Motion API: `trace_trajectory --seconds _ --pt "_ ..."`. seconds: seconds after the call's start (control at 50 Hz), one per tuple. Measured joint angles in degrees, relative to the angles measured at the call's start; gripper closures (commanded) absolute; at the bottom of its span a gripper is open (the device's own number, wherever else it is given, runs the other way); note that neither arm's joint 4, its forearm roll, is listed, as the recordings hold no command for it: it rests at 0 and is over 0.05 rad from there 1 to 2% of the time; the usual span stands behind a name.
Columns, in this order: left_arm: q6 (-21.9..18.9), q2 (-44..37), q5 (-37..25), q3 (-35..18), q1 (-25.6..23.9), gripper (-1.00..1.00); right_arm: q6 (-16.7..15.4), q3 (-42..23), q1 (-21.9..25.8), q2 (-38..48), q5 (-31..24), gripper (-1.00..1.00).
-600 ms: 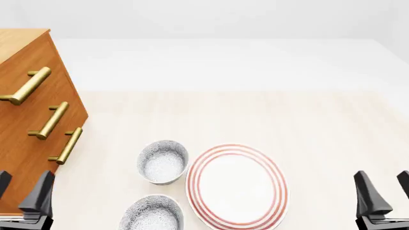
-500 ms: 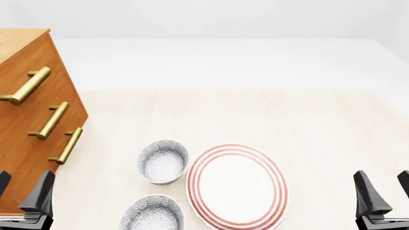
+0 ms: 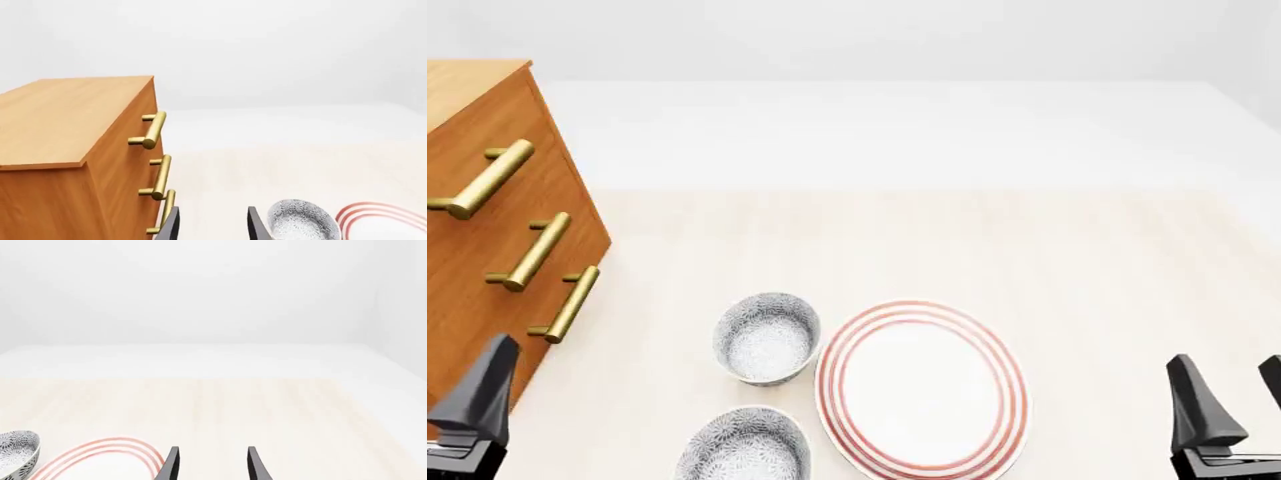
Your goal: Stack the bowl in the middle on the bowl at the back.
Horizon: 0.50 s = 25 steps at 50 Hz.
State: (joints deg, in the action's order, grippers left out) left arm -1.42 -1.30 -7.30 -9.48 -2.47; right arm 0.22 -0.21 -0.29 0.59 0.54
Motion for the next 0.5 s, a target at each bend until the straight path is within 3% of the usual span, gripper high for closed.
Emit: trace_trajectory --seconds 0.28,0.5 --pt "0.21 -7.02 -12.41 -13.64 -5.31 -1.00 -0.10 -0.14 0.07 -0.36 -0.27 -1.00" --pt "3.14 -15.50 -21.65 -19.66 -8.43 -1.00 -0.06 -0.18 0.11 -0.48 -0.32 -1.00"
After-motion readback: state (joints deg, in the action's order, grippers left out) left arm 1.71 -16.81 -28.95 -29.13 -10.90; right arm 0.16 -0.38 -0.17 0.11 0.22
